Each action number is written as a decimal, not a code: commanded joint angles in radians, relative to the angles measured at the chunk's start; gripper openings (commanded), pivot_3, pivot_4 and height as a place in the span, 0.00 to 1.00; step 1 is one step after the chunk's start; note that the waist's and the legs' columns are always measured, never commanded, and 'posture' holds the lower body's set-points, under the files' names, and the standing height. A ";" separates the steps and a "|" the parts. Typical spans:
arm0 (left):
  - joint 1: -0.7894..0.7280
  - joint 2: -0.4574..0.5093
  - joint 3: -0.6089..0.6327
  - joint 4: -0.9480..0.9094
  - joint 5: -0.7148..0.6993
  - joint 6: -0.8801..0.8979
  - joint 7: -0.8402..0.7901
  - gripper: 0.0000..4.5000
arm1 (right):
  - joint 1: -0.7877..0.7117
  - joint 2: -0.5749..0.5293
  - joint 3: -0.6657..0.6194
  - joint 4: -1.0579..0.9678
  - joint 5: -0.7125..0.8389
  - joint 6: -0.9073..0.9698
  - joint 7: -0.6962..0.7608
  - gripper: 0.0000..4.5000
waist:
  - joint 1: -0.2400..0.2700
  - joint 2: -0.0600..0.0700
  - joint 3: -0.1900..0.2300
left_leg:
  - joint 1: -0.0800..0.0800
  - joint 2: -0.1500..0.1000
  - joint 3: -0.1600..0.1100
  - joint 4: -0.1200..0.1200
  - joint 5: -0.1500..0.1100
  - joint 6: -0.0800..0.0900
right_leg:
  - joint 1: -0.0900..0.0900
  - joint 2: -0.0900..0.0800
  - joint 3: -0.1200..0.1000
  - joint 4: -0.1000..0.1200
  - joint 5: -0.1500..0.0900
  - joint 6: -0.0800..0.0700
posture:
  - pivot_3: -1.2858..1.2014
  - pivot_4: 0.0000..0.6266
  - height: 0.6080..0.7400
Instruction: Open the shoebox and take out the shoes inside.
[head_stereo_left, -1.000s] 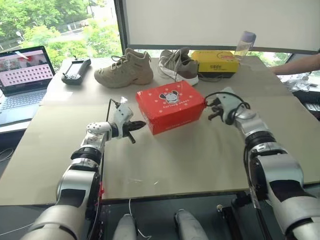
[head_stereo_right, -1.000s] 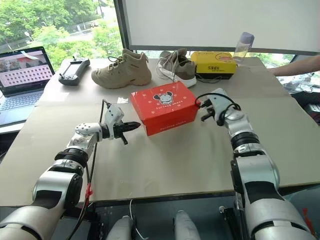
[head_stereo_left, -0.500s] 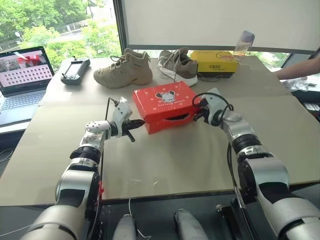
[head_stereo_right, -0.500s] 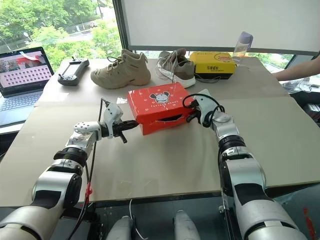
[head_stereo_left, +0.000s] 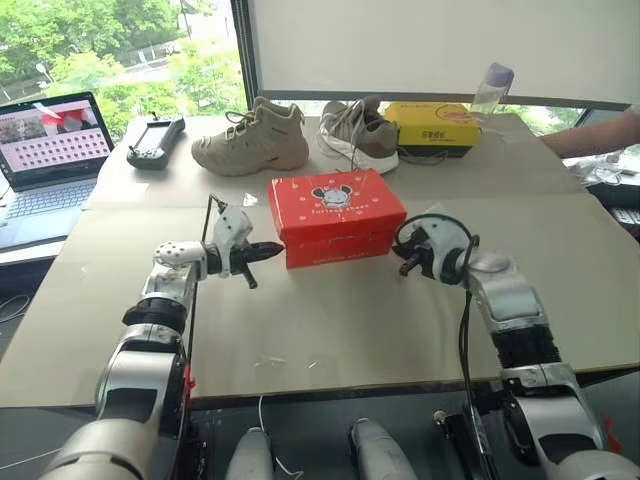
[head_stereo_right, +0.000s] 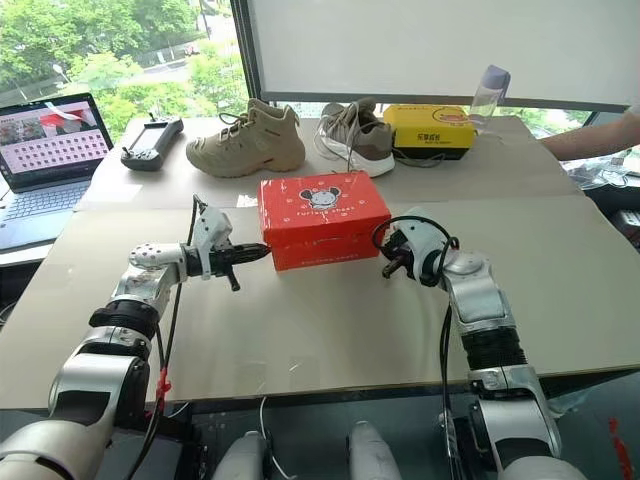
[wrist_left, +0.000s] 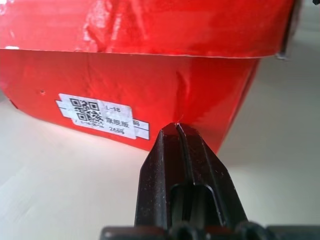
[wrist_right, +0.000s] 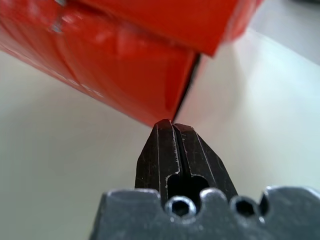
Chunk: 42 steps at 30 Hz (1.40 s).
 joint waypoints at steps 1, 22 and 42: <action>0.003 0.016 0.005 -0.049 -0.020 0.009 -0.007 0.00 | 0.027 -0.005 -0.004 -0.120 0.033 0.057 -0.015 0.00 | 0.005 0.000 0.000 | 0.000 0.000 0.000 0.000 0.000 0.000 | 0.000 0.000 0.000 0.000 0.000 0.000 | 0.52 0.24 0.79; 0.045 0.049 0.008 -0.126 -0.037 0.043 0.027 0.00 | -0.482 0.062 0.006 0.961 -0.078 -0.588 -0.170 0.00 | -0.015 0.001 0.001 | 0.000 0.000 0.000 -0.002 0.001 0.000 | 0.000 0.000 0.001 -0.001 0.000 -0.001 | 0.52 0.24 0.79; 0.037 0.048 -0.002 -0.117 -0.044 0.046 0.026 0.00 | -0.062 0.033 0.080 0.116 -0.009 -0.179 0.079 0.00 | 0.001 0.002 0.001 | -0.001 0.000 -0.001 -0.001 0.001 0.001 | 0.000 0.000 -0.001 0.000 0.000 0.000 | 0.52 0.24 0.79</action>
